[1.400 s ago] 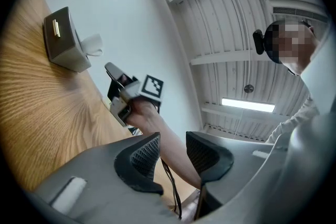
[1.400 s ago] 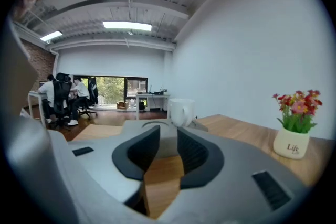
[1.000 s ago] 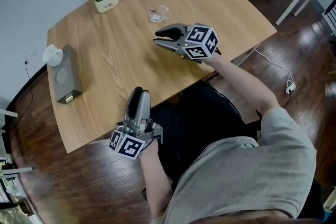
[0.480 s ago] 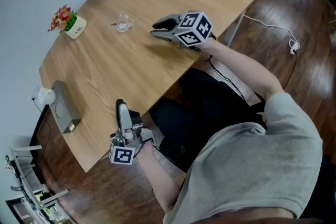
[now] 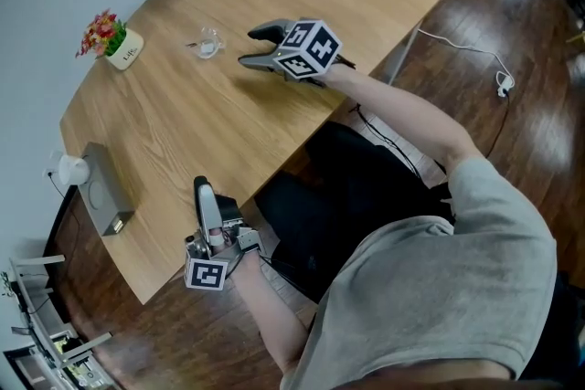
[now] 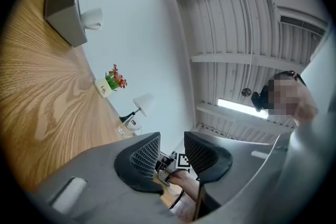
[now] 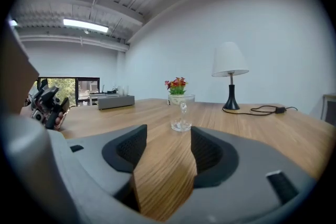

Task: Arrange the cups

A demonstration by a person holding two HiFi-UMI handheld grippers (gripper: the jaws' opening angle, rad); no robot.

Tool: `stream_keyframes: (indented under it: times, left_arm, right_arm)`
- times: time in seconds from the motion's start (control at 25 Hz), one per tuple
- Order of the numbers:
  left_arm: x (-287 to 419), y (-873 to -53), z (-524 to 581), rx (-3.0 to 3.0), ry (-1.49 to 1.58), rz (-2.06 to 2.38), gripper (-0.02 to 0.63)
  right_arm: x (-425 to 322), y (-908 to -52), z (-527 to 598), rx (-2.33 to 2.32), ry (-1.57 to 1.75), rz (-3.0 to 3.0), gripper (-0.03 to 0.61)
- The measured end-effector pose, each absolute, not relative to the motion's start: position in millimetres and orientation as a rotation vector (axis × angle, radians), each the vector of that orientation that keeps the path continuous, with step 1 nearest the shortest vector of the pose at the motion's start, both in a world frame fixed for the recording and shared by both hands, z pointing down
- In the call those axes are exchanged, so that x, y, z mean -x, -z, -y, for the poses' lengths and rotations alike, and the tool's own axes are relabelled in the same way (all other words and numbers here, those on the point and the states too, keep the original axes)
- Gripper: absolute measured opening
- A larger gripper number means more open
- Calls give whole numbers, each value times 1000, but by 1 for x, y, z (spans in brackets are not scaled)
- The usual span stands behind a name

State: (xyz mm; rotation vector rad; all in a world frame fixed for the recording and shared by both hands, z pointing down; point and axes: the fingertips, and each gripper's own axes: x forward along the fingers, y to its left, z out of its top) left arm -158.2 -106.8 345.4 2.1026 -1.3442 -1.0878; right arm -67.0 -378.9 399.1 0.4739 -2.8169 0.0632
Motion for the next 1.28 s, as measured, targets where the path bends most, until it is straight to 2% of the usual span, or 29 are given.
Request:
stream_keyframes:
  times: [0.16, 0.52, 0.84, 0.88, 0.92, 1.0, 1.28]
  left_arm:
    - [157, -346, 107, -2107, 1082, 1344, 143]
    - [160, -351, 107, -2100, 1061, 1360, 143]
    - [165, -349, 105, -2089, 1075, 1377, 143]
    - [165, -349, 105, -2087, 1077, 1378, 143]
    - [165, -349, 105, -2086, 1077, 1379, 142]
    - [164, -349, 106, -2089, 1074, 1381, 143]
    - [160, -348, 108, -2089, 1063, 1368, 142]
  right_arm:
    - [90, -394, 403, -535, -37, 2800, 227]
    - [134, -388, 429, -511, 91, 2685, 206]
    - [135, -403, 444, -551, 57, 2605, 175]
    - [134, -405, 446, -556, 50, 2598, 164]
    - [133, -407, 447, -558, 40, 2596, 100]
    - [133, -406, 448, -556, 13, 2603, 43]
    - [143, -387, 424, -453, -39, 2689, 44]
